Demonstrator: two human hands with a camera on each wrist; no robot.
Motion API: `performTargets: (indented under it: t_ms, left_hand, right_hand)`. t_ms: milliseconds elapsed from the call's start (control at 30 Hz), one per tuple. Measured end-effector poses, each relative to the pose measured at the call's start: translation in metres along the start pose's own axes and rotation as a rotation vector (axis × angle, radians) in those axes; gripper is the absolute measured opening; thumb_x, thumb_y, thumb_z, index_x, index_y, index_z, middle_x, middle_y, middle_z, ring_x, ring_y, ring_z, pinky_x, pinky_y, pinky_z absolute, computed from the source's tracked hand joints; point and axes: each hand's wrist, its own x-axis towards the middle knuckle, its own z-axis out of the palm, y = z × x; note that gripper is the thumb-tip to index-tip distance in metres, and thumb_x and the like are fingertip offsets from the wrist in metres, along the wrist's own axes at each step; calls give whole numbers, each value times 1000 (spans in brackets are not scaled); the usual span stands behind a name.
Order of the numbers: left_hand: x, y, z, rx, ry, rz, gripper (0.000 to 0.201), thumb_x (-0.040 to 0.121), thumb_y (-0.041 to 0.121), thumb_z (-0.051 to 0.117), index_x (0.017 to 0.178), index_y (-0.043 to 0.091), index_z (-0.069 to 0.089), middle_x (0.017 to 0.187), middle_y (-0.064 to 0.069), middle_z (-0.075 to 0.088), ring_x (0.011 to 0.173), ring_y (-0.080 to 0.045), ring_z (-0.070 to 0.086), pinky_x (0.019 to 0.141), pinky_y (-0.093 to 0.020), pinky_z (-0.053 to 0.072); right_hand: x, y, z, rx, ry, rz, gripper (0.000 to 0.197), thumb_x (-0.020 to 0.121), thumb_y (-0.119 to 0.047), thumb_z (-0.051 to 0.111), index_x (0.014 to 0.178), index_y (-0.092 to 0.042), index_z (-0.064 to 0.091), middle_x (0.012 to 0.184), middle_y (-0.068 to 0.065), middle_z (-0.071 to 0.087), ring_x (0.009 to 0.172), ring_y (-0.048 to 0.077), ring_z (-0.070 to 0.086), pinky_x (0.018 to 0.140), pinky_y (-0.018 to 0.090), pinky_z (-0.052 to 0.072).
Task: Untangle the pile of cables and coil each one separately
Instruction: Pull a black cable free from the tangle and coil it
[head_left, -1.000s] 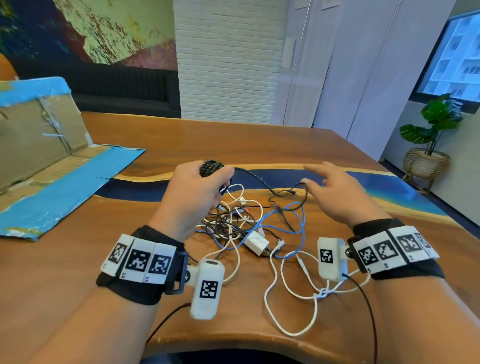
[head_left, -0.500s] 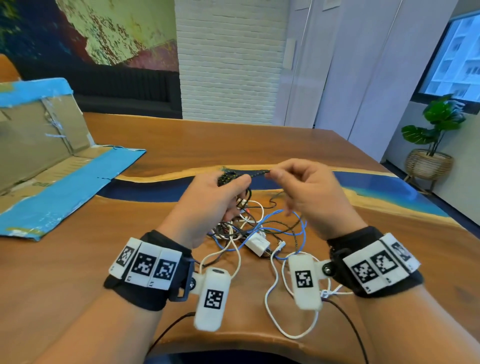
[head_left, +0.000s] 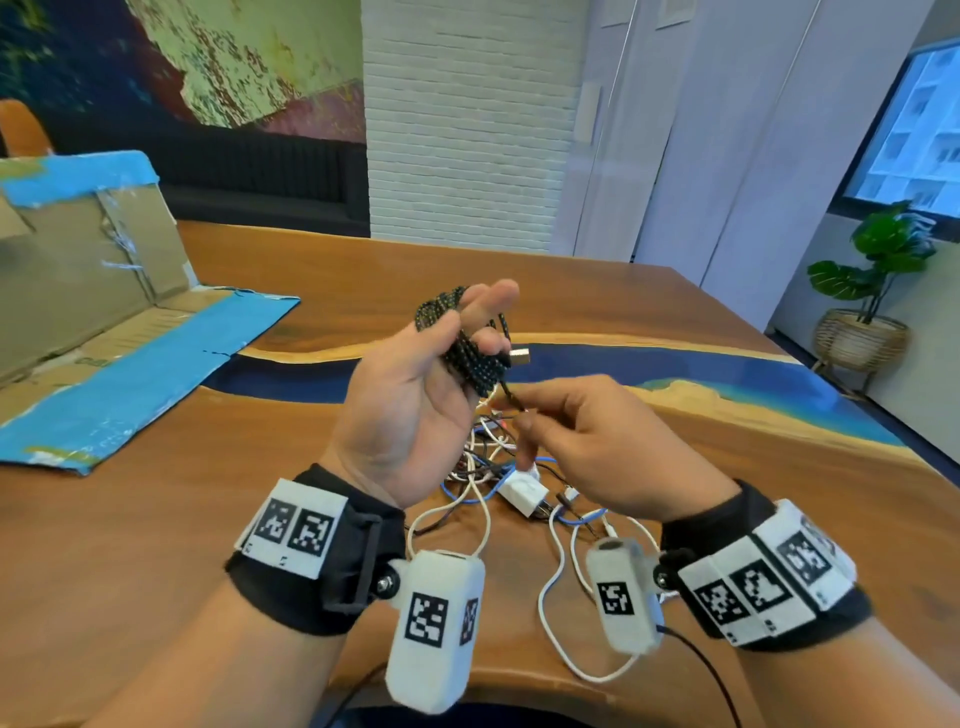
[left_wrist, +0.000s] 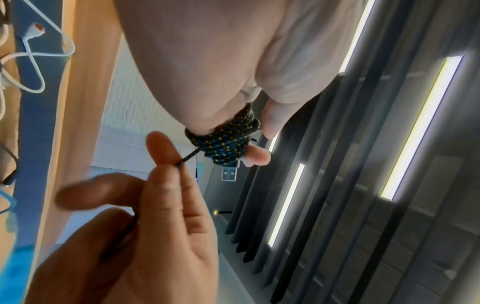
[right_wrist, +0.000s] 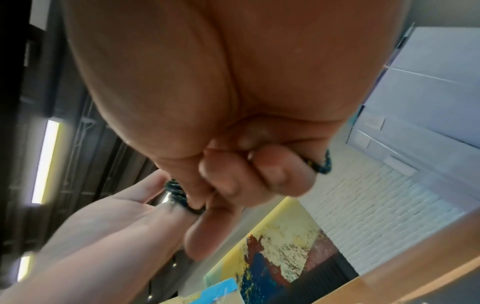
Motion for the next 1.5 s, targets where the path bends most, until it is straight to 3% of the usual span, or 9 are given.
performTargets:
  t_ms: [233, 333, 433, 633, 900, 1067, 1267, 1367, 1500]
  left_hand:
    - [-6, -5, 2, 238, 81, -41, 18, 86, 21, 59, 95, 6, 61, 61, 2, 55, 42, -6, 38, 59, -20, 46]
    - [-10, -4, 5, 307, 88, -139, 21, 84, 30, 60, 77, 10, 61, 46, 4, 36, 35, -6, 30, 51, -21, 39]
    - [-13, 2, 1, 331, 54, -264, 29, 87, 32, 64, 65, 14, 62, 43, 6, 30, 33, -6, 27, 50, -23, 44]
    - [-23, 9, -16, 332, -179, -387, 35, 81, 31, 76, 56, 18, 56, 39, 9, 29, 36, -11, 44, 68, -28, 54]
    - [-24, 3, -16, 311, -319, -416, 31, 91, 35, 70, 75, 8, 71, 39, 10, 32, 38, -10, 44, 75, -28, 53]
    - [-23, 9, -12, 123, -182, -334, 36, 100, 28, 51, 102, 2, 76, 52, 8, 22, 42, -5, 34, 70, -24, 52]
    - [-15, 3, 0, 74, -4, -108, 43, 99, 26, 43, 129, -2, 58, 104, -3, 75, 58, -9, 50, 80, -24, 53]
    - [-7, -3, 2, 365, 136, -23, 29, 107, 15, 42, 127, 7, 61, 126, -12, 71, 84, -18, 67, 82, -32, 57]
    - [-7, -4, -6, 950, 124, -173, 24, 107, 11, 45, 119, 11, 67, 89, -6, 78, 70, -19, 64, 68, -34, 57]
  right_hand:
    - [1, -7, 11, 577, 80, 43, 38, 103, -44, 53, 113, -9, 65, 69, 17, 56, 38, 4, 35, 40, 16, 29]
    - [5, -14, 13, 377, 55, -124, 14, 101, -27, 62, 99, -17, 71, 75, -3, 68, 64, 1, 59, 65, 19, 49]
    - [7, -11, 15, 403, -17, -145, 14, 99, -24, 64, 97, -12, 69, 89, 13, 74, 79, 16, 66, 83, 43, 57]
    - [1, -11, 2, 547, -200, -183, 9, 97, -1, 63, 101, -2, 72, 87, 28, 70, 78, 25, 68, 80, 39, 55]
    - [4, -6, -2, 670, -316, -187, 16, 96, 5, 58, 92, -5, 71, 81, 20, 69, 72, 22, 66, 74, 29, 54]
    - [2, 11, -2, 744, 141, 7, 16, 99, -9, 62, 112, -17, 67, 63, 0, 52, 40, 5, 33, 41, 19, 25]
    - [-8, 3, 6, 263, 55, 69, 19, 100, -3, 59, 101, -7, 78, 64, 6, 65, 44, -1, 50, 49, 9, 37]
    - [-19, -7, 14, 5, -177, 28, 36, 99, -23, 65, 66, -10, 65, 56, 10, 63, 47, 7, 48, 51, 28, 40]
    - [-26, -8, -7, 71, 6, -8, 22, 95, -20, 71, 73, -15, 73, 62, 5, 65, 58, 8, 52, 59, 34, 44]
